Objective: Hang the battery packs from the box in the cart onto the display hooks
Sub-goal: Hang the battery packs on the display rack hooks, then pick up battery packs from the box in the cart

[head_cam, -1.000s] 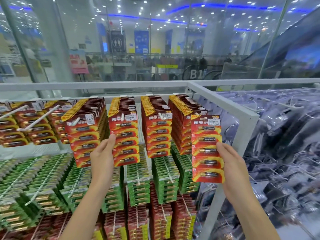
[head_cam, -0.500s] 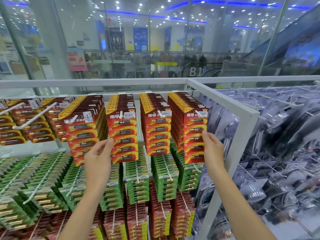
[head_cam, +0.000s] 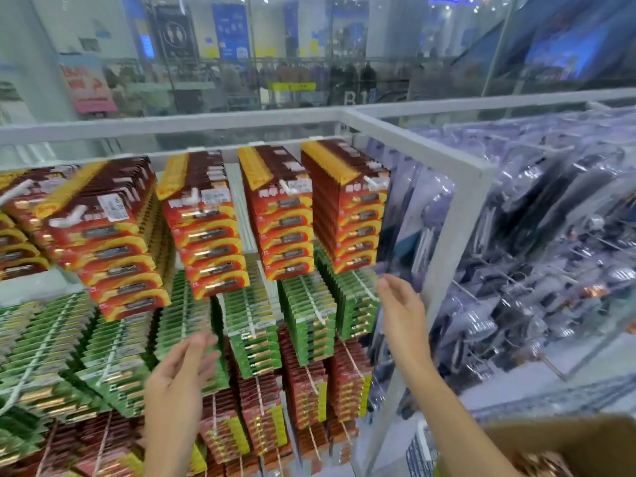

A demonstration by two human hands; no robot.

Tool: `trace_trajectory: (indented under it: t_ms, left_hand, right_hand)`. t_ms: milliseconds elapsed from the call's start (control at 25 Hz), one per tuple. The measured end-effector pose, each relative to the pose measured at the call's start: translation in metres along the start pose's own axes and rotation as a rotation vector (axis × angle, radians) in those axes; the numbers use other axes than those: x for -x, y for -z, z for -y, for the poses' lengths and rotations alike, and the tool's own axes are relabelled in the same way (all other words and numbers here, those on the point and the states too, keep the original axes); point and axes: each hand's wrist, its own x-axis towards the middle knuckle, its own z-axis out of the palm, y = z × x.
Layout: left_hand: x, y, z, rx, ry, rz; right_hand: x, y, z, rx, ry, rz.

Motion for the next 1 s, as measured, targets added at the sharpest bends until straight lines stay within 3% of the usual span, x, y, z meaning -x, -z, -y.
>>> trace_trajectory:
  t_ms: [120,480,680,1000]
  left_hand:
    - [0.020,-0.013,0.036,-0.020,0.108,0.098]
    - [0.104,-0.118,0.132,-0.209,0.292,0.567]
    - [0.160,-0.207,0.158,-0.307,0.304,0.769]
    - [0.275,-0.384,0.233,-0.482,0.469,0.986]
  right_hand:
    - [0.042,0.018,-0.035,0.032,-0.103,0.015]
    - [0.142,0.169,-0.136,0.091,-0.403,-0.373]
    - [0.161,0.264,-0.168,0.120,-0.552,-0.557]
    - [0.154,0.409,-0.208,0.058,-0.790,-0.676]
